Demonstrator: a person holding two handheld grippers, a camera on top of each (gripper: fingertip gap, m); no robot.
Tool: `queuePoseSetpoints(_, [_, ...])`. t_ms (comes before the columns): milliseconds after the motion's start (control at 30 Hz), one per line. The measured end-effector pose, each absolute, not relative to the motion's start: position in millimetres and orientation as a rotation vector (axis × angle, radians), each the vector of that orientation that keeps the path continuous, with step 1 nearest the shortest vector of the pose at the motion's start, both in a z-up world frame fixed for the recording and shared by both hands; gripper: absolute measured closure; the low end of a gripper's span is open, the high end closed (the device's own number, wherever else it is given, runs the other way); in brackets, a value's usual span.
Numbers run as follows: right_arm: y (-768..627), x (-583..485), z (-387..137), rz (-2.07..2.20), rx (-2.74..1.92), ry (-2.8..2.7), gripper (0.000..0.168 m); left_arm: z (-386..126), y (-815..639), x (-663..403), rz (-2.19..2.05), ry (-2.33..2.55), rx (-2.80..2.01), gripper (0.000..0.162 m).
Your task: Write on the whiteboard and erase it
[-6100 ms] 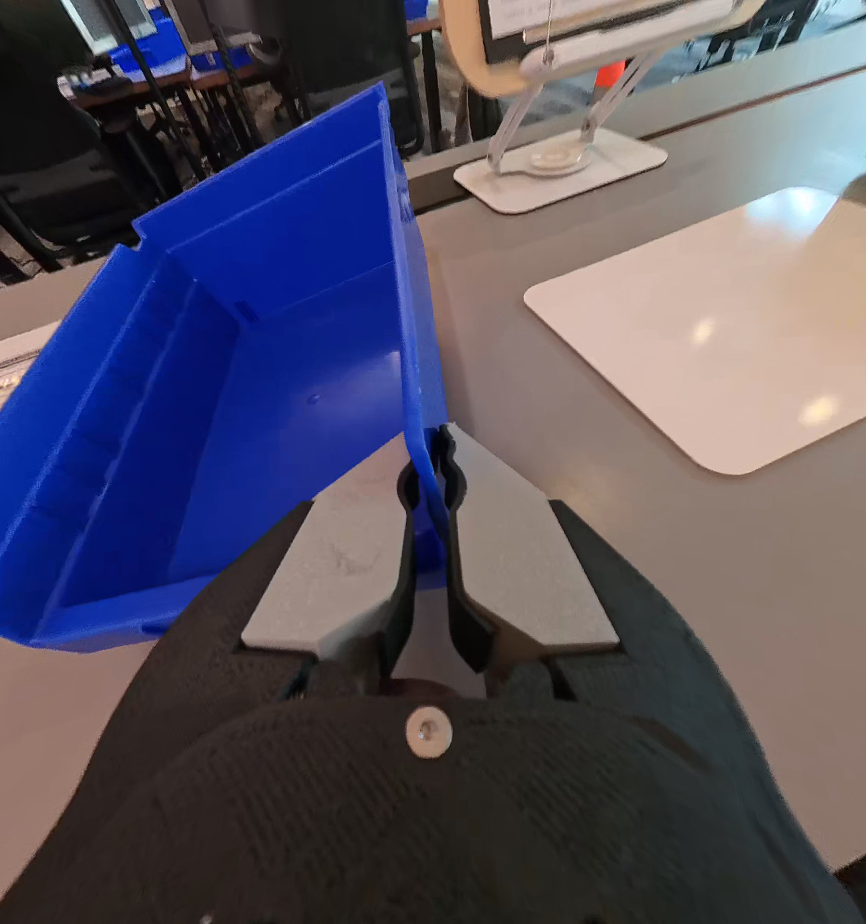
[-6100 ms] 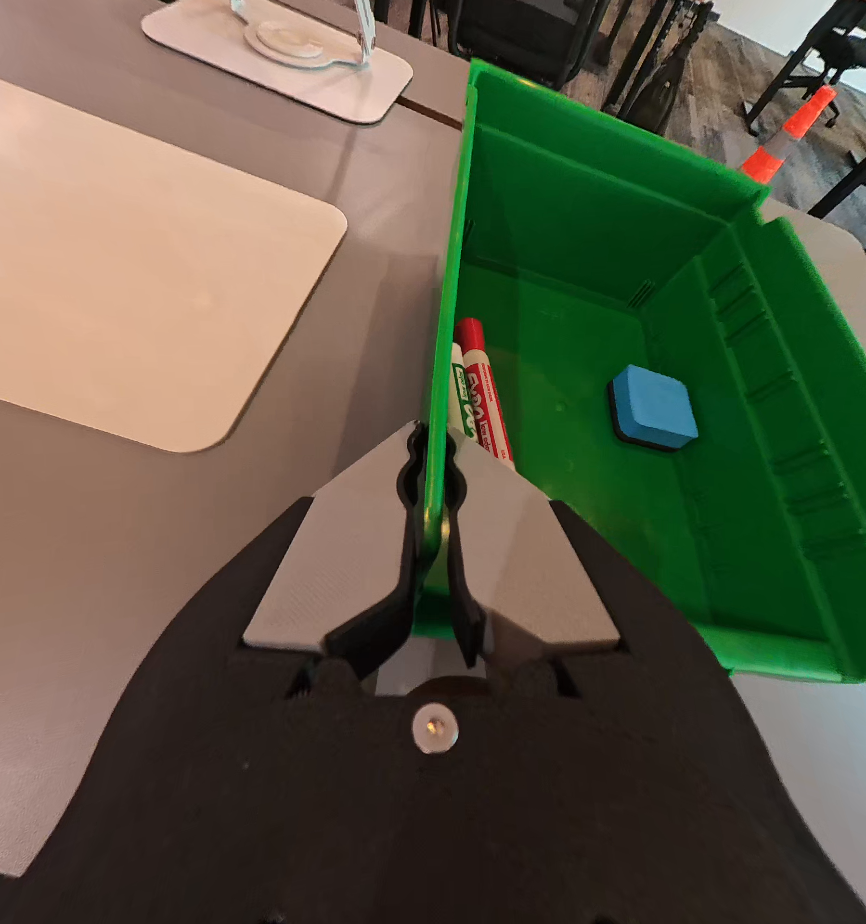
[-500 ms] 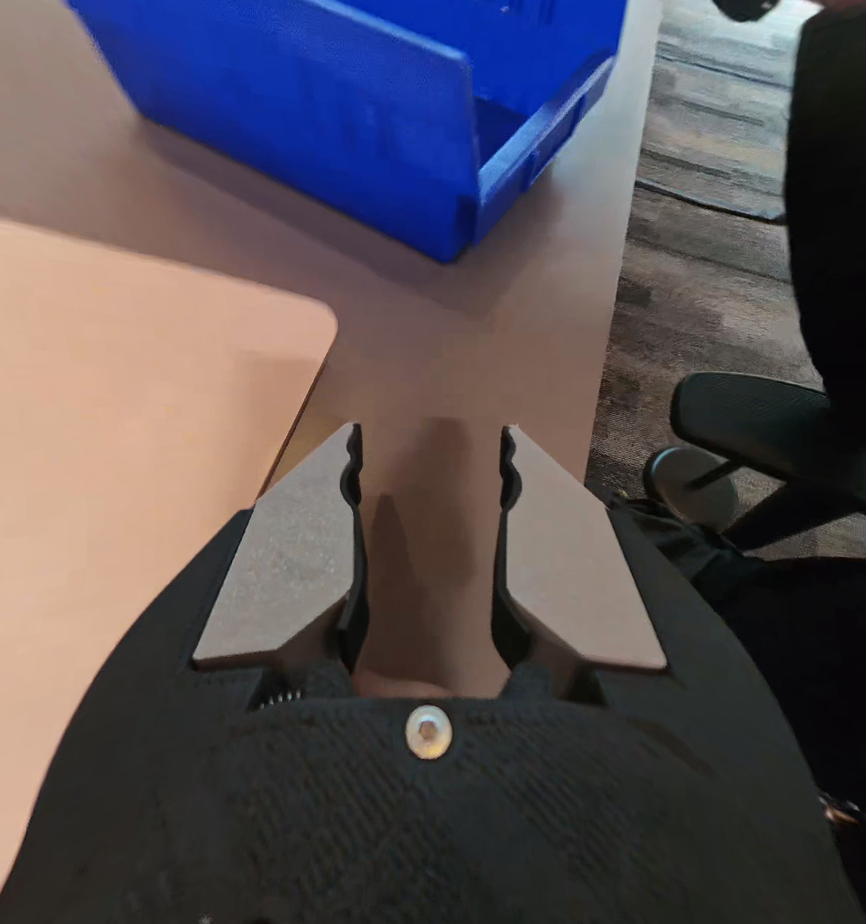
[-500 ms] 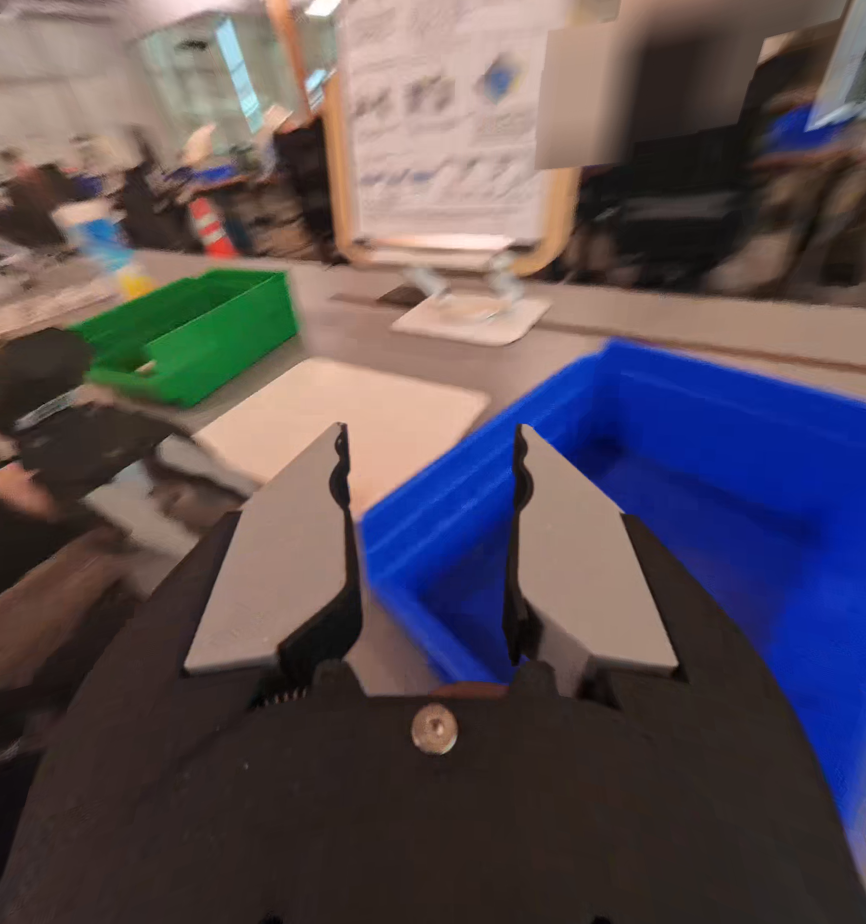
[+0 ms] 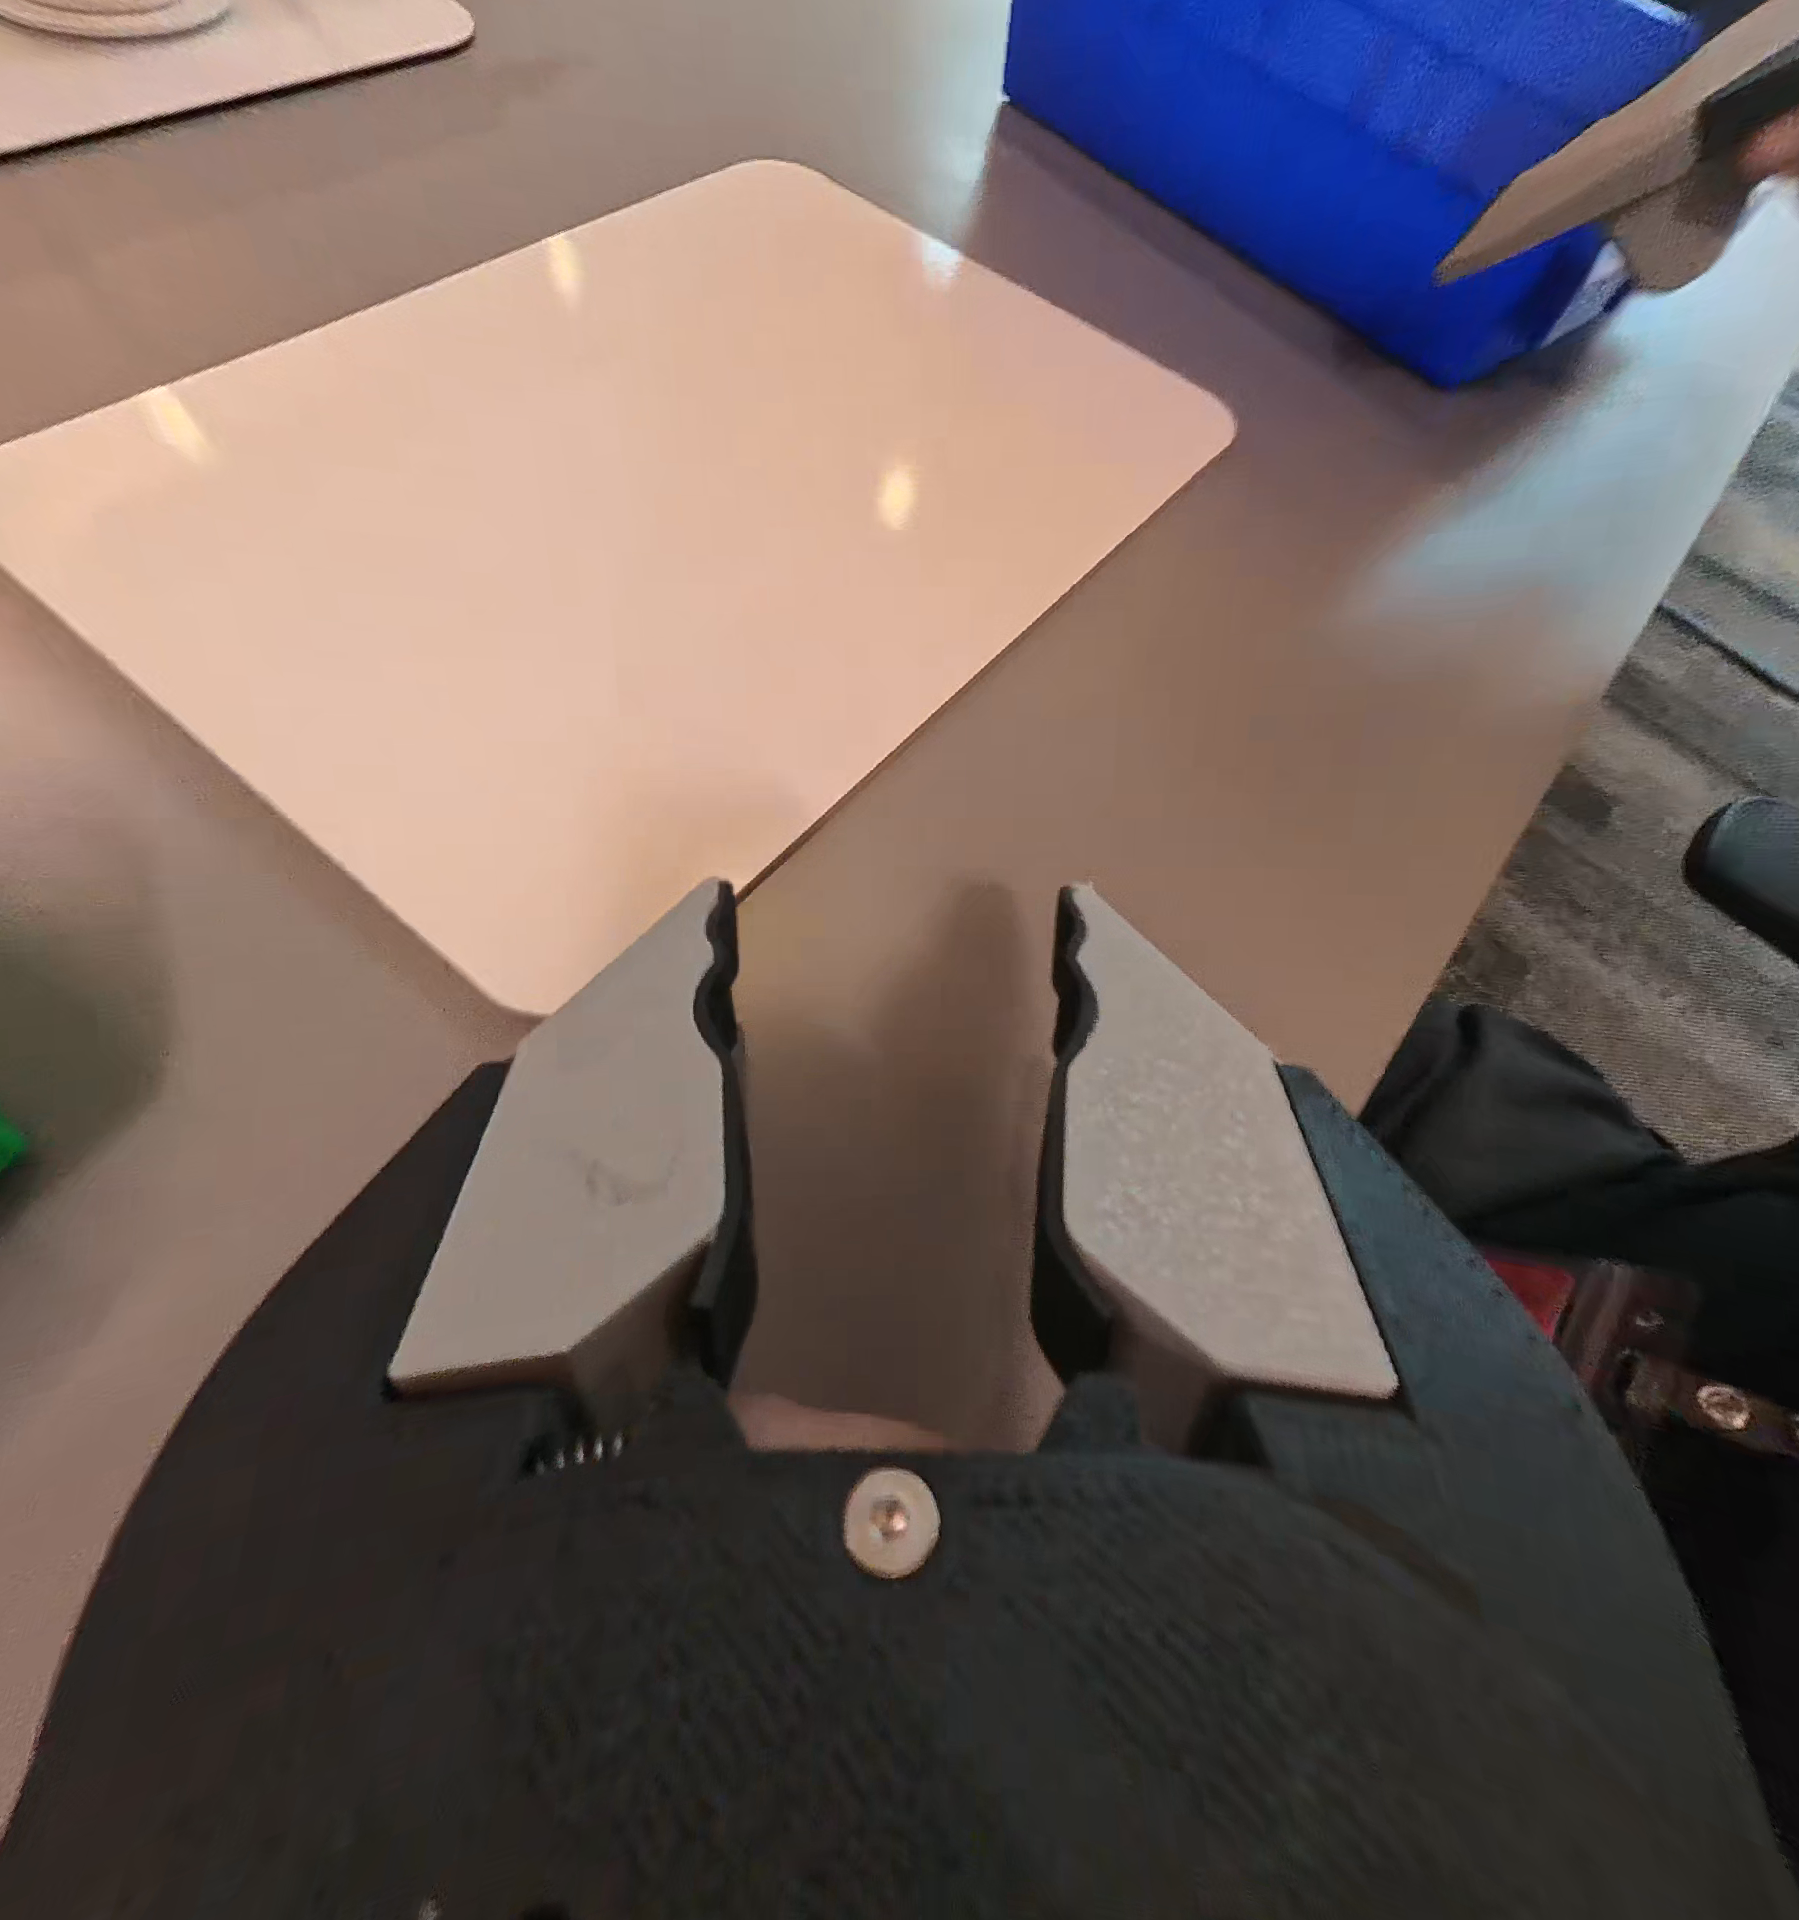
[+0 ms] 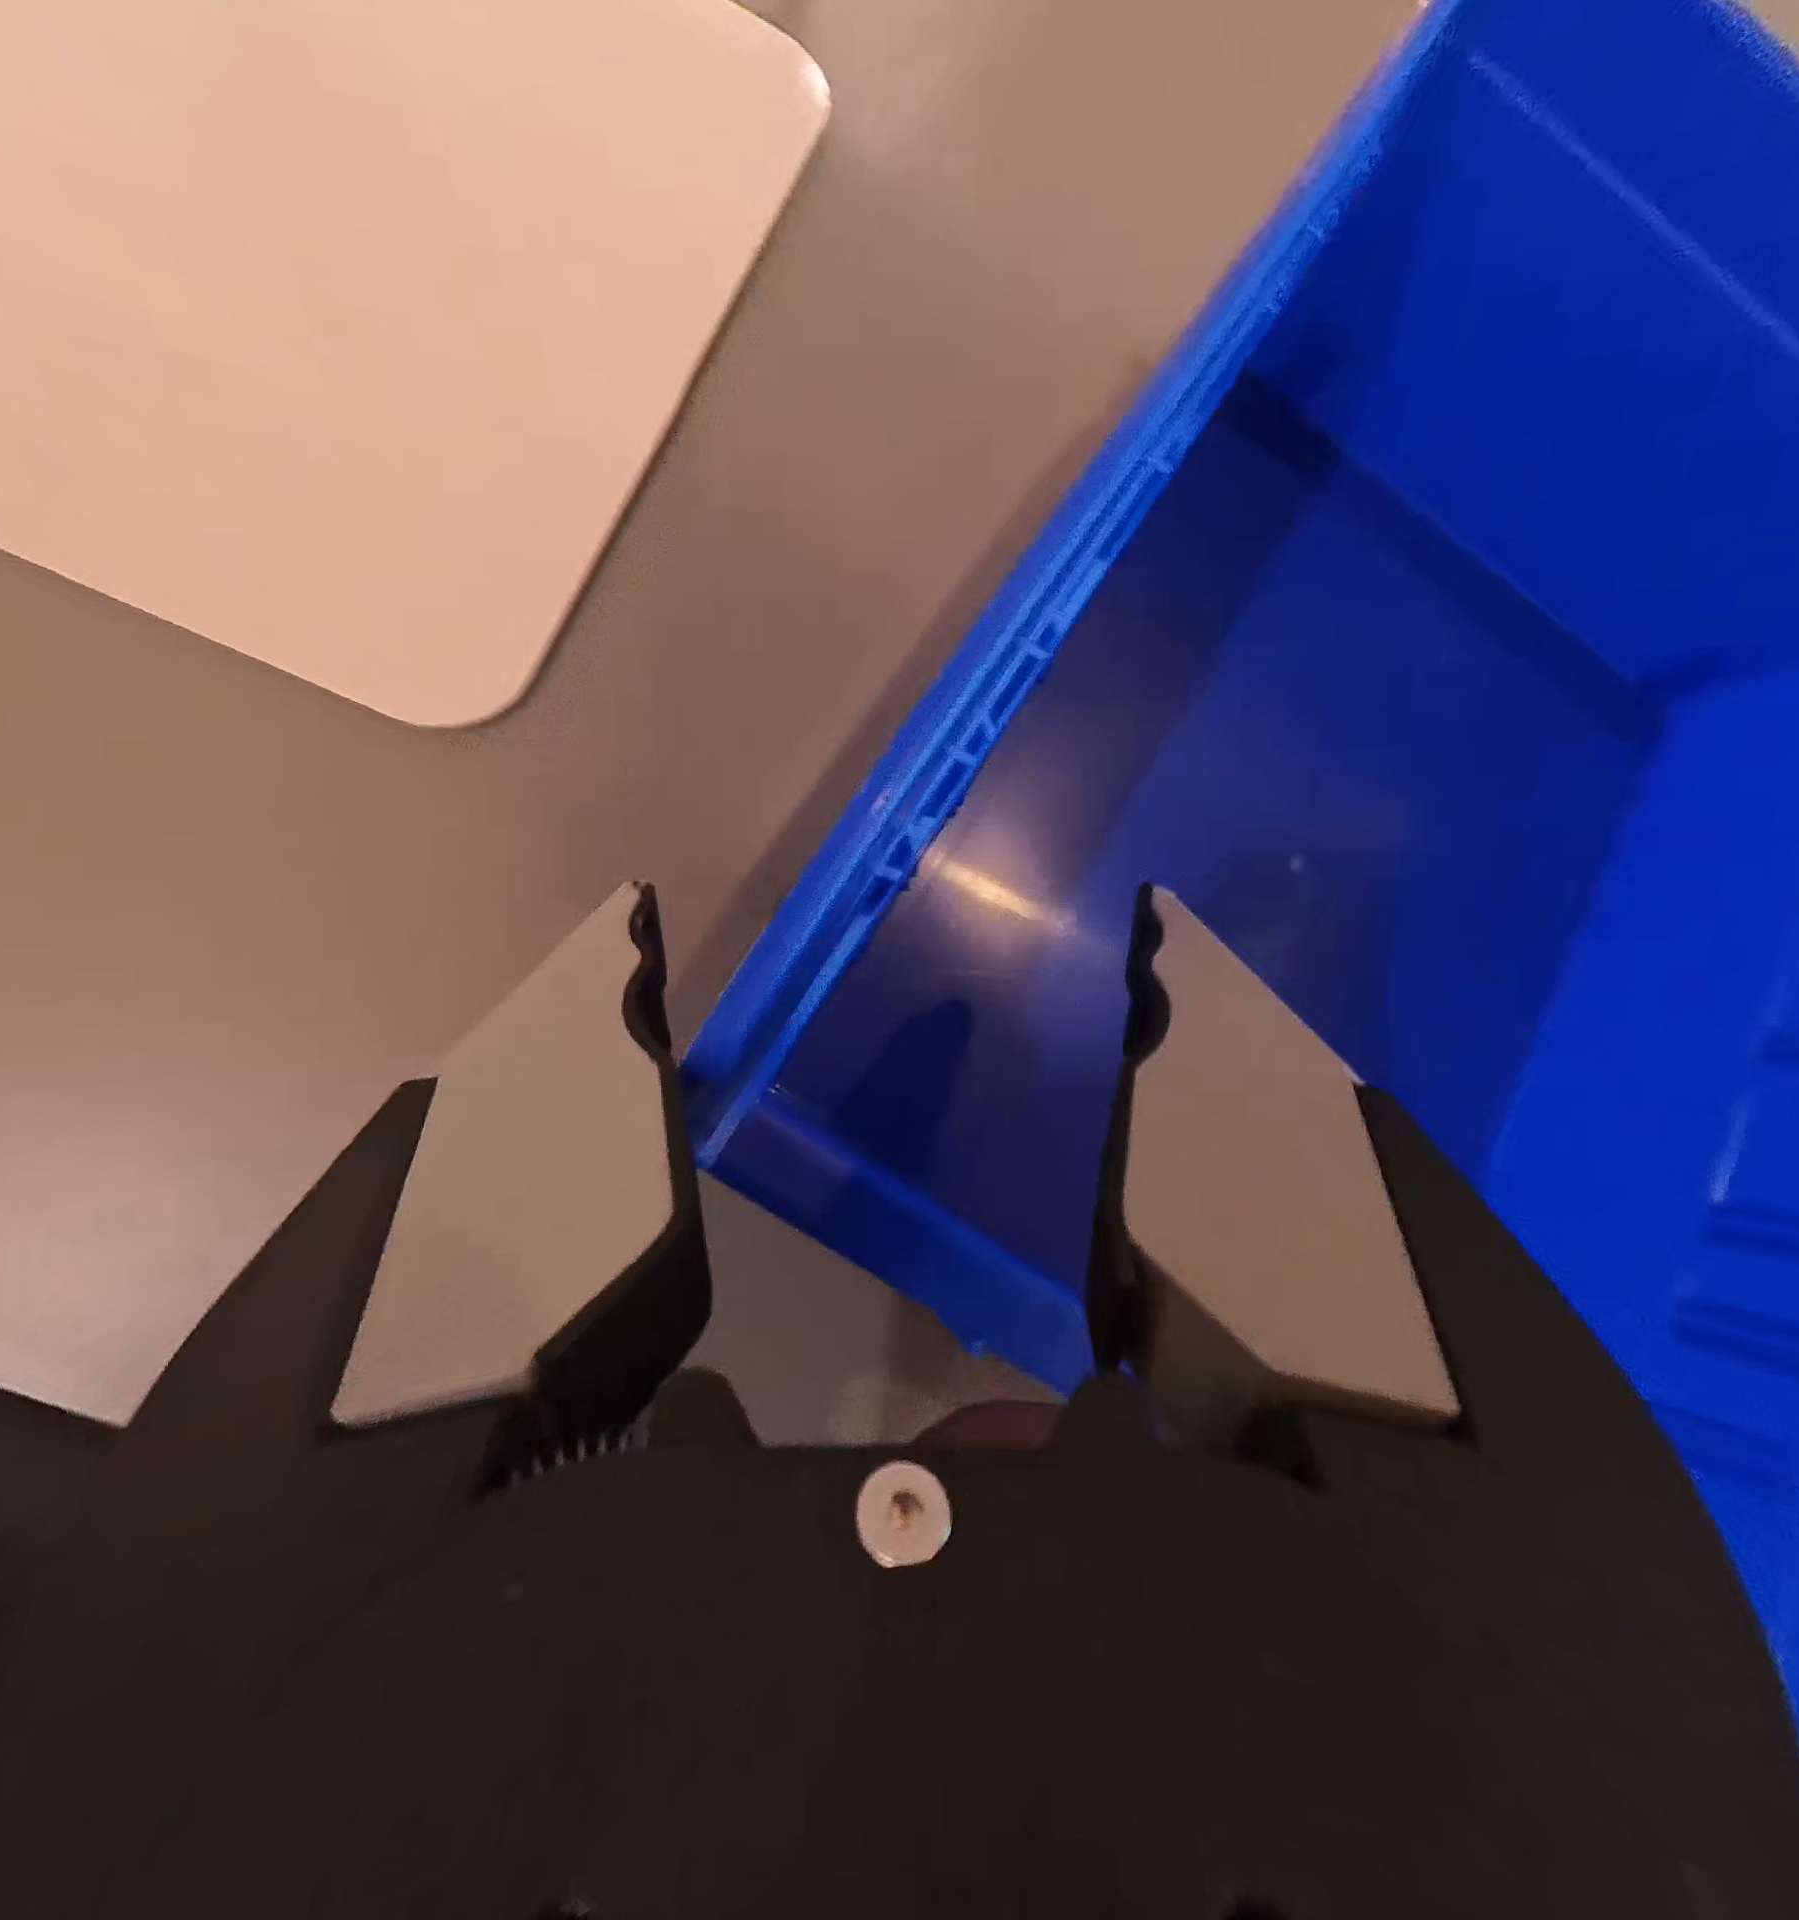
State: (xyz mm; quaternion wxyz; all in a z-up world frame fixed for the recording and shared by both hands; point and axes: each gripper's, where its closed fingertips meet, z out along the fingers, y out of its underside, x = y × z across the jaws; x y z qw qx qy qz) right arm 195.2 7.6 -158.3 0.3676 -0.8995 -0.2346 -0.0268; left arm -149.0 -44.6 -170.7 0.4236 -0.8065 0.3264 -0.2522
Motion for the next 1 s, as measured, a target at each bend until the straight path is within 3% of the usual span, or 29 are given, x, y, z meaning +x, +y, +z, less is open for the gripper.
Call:
queuePoseSetpoints(167, [-5.4, 205.1, -121.8, -0.025, -2.236, -0.533, 0.087, -155.3, -31.9, -177.1, -0.511, 0.773, -2.006, 0.1])
queuePoseSetpoints(400, [-22.8, 60.9, -56.2, 0.521, -1.678, -0.776, 0.084, -136.0, -17.3, -205.6, -0.471, 0.604, -1.961, 0.1])
queuePoseSetpoints(633, [3.6, 13.8, -85.8, 0.532, -1.512, -0.677, 0.085, -133.1, -6.8, -238.5, -0.336, 0.487, -1.965, 0.098])
queuePoseSetpoints(733, [20.4, 26.7, -106.0, 0.378, -1.531, -0.658, 0.084, -134.7, -1.7, -250.1, -0.311, 0.44, -1.968, 0.088])
queuePoseSetpoints(1000, [20.3, 23.2, -106.5, 0.412, -1.551, -0.649, 0.086, -148.0, 12.2, -263.4, -0.233, 0.409, -1.936, 0.081])
